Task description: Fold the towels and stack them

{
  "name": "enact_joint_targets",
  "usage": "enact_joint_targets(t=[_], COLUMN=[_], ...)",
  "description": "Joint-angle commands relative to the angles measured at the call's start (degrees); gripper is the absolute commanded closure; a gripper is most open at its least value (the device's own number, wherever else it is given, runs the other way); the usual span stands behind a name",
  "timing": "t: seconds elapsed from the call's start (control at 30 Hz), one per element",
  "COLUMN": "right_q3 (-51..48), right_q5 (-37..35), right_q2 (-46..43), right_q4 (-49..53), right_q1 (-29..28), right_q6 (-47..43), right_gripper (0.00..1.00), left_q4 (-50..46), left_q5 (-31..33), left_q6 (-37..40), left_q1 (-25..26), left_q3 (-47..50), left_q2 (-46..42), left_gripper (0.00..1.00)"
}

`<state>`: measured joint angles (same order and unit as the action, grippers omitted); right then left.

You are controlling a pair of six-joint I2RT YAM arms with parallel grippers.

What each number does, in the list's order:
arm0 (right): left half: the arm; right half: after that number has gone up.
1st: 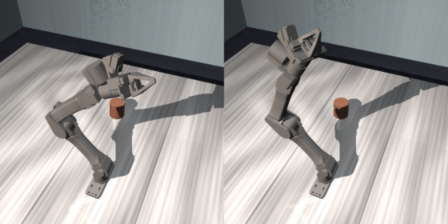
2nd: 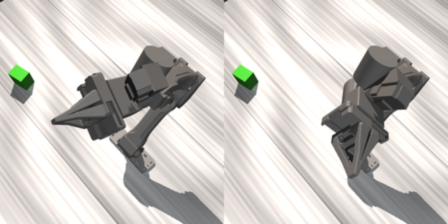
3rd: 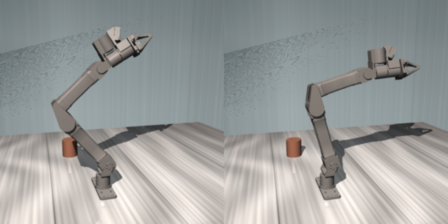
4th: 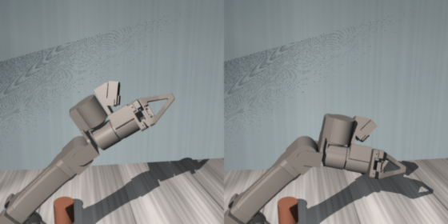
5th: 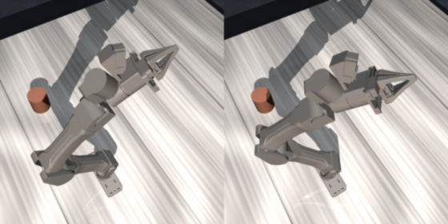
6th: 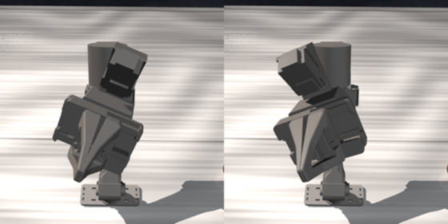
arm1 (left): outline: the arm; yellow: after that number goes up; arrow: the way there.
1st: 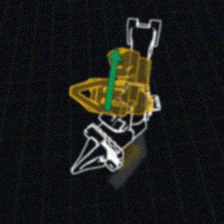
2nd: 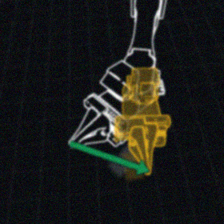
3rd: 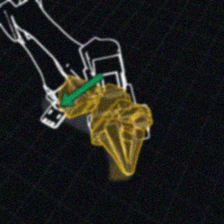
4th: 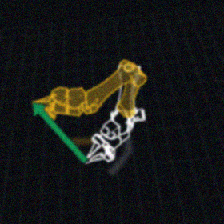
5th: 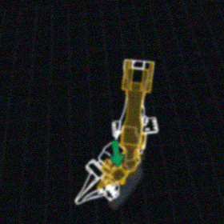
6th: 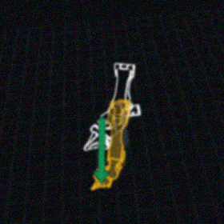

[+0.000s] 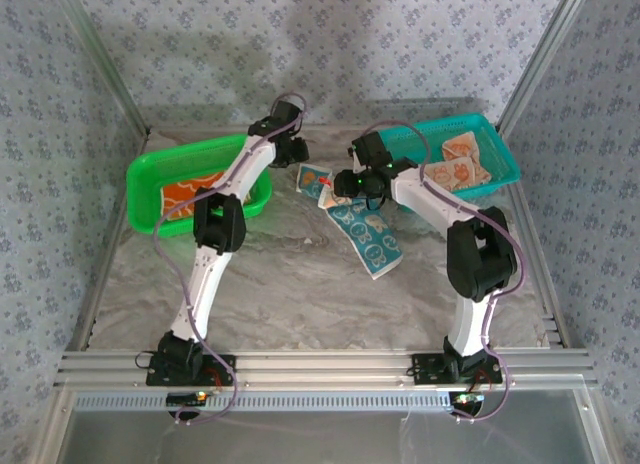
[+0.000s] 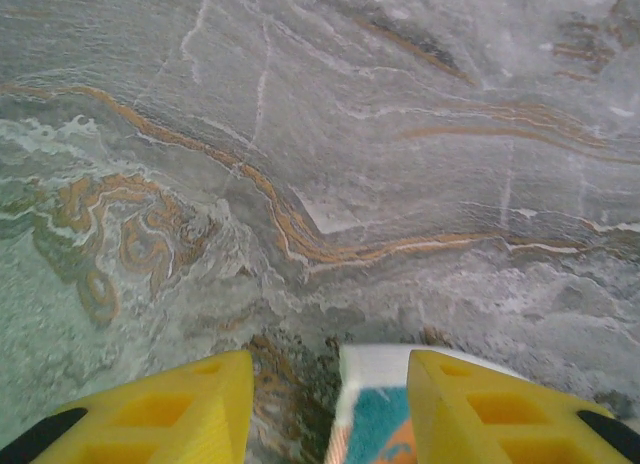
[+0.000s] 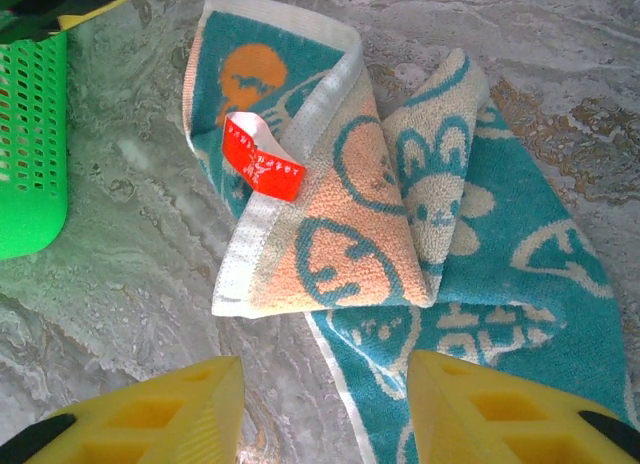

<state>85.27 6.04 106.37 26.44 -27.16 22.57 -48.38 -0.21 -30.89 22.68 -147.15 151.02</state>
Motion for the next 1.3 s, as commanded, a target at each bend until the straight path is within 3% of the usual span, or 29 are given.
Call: enact_joint_targets(t=[0.0, 0.37, 0.57, 0.87, 1.27], right_q3=[-0.89, -1.47, -1.45, -1.52, 8.22], right_q5=[-1.37, -1.30, -2.12, -4.99, -14.45], right_q2=[-2.28, -2.26, -2.30, -0.02, 11.50], right_q4=[0.10, 0.81, 0.72, 0.66, 3.55], right_q1=[-0.07, 0.07, -0.28, -5.12, -12.24], right_q6=[0.85, 0.87, 0.35, -1.90, -4.37], right_gripper=[0.52, 0.52, 0.52, 0.52, 0.53], left_q4=[-3.09, -1.29, -0.69, -4.26, -3.12], left_q5=[-3.46, -6.09, -7.26, -0.13, -2.16], left_q6=[-0.12, -0.97, -1.65, -0.33, -0.67], left_q1=[0.33, 0.35, 0.35, 0.21, 0.17], left_q3=[-3.42, -3.32, -3.59, -0.95, 1.33], left_q2=[1.95, 4.28, 4.39, -2.49, -4.16], left_gripper=[0.57, 0.61, 1.00, 1.00, 1.00])
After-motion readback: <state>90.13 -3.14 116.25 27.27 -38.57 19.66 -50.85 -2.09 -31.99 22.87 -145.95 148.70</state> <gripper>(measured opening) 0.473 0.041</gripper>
